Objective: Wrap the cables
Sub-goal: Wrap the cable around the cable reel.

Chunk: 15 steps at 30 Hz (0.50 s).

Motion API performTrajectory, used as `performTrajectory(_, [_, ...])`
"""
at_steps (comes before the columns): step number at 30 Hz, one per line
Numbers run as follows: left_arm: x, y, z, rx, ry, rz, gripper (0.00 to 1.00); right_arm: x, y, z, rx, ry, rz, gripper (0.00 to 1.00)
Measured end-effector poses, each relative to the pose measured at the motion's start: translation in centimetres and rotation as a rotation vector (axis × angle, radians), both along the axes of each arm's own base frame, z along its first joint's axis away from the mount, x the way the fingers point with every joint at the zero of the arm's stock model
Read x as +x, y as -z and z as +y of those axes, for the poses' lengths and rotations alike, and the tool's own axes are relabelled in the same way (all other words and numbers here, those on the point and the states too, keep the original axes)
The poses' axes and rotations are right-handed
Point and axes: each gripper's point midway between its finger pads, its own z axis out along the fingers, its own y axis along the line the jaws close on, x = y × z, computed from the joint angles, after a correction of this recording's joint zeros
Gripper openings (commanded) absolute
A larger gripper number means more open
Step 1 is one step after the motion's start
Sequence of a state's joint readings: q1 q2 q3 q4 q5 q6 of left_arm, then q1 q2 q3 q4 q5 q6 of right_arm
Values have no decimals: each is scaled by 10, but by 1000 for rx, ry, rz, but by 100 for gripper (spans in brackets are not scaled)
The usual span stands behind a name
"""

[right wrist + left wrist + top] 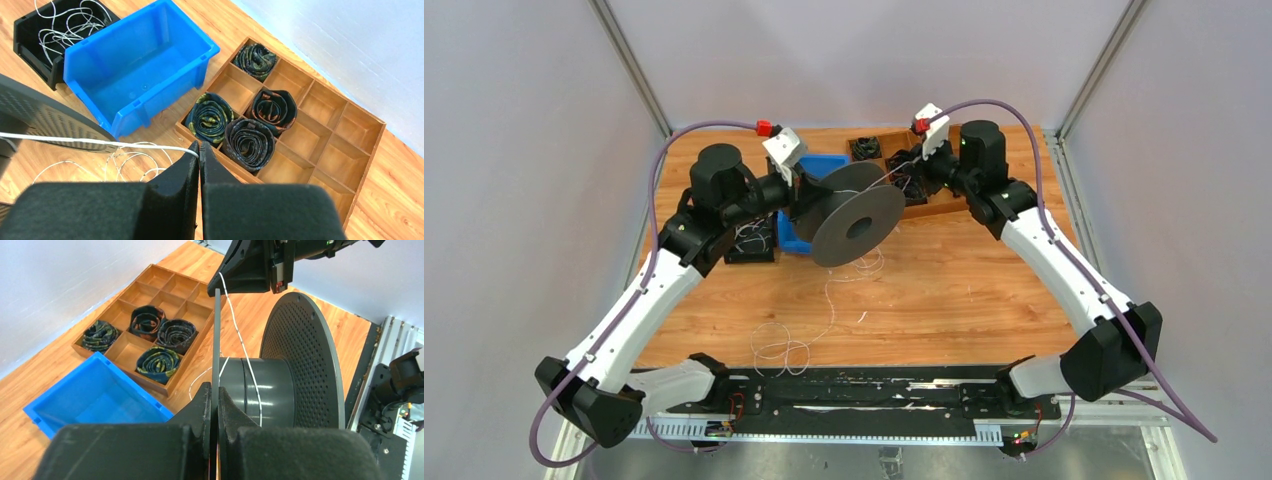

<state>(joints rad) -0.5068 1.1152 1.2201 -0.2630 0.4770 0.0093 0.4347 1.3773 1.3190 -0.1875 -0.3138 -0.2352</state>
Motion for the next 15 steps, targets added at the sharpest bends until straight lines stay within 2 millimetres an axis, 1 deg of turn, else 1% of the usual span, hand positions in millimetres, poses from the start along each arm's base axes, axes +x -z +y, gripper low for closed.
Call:
performTrajectory(5, [2,-7,3,-58,8,21,0,1,10,-3,-2,-7,20,1])
performTrajectory(10, [9,-15,9,-136,-4,56,0,-7,34,1,-4,-44,75,1])
performTrajectory(15, [13,-13,14,-199,-18,113,0,-13,47,6,8,-77,104,1])
